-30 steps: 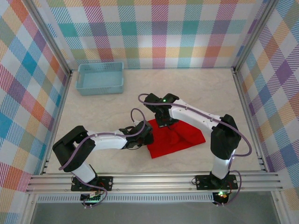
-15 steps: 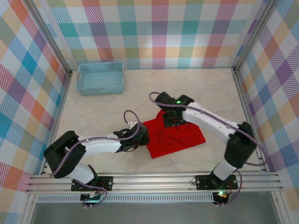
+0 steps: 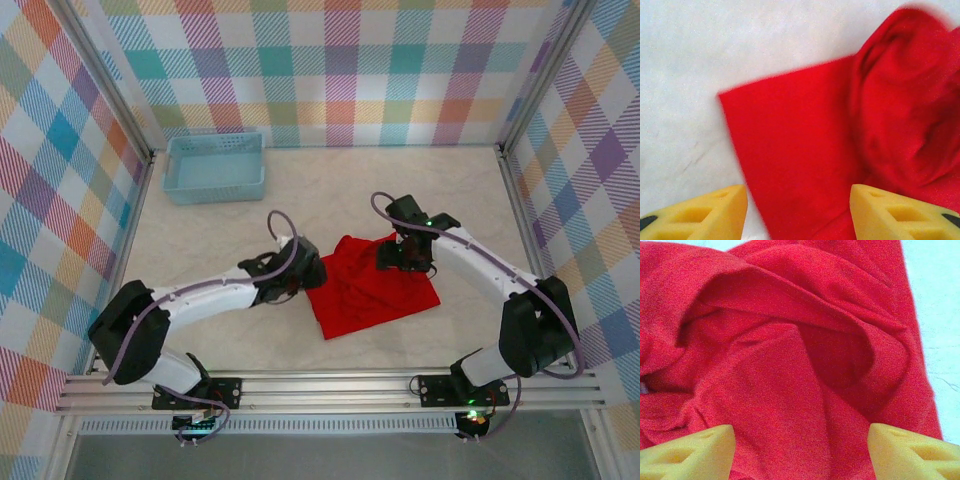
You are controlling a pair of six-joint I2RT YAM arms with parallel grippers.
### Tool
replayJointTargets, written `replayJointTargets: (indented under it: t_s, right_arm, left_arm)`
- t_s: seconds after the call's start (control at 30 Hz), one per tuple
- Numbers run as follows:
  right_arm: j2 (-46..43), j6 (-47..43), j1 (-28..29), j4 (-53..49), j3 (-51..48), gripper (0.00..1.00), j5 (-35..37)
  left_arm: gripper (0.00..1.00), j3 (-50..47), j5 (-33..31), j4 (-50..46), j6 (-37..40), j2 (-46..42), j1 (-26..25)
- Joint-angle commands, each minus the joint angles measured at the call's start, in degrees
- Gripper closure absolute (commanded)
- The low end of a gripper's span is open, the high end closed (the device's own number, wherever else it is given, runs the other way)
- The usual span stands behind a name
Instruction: Fold the inside-out t-shirt
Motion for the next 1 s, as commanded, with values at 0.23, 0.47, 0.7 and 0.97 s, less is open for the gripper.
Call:
replayJointTargets:
  t_s: [0.23,0.47,0.7,0.97]
  right_arm:
    - [2.0,0.3,0.2,8.7,-4.2,0.34,-1.3]
    - [-0.6,0.8,0.2,13.1,-8.7,0.55,-4.8]
    - [-4.4,1.1,0.4,15.2,-12.8,0.73,-5.8]
    - [-11.3,0.0,4.6,15.6,-15.5,0.95,-3.3]
  left_arm:
    - [0.4,27.3,9.3,-8.6,8.6,21.4,3.3]
    - [0.47,38.4,9.3,-13.7,7.3,30.9,3.3]
    - [0.64,41.8,10.6,-13.7,6.3,33.8,3.4]
    - [0.98,41.4,13.1,-12.0,4.8,34.4,6.5]
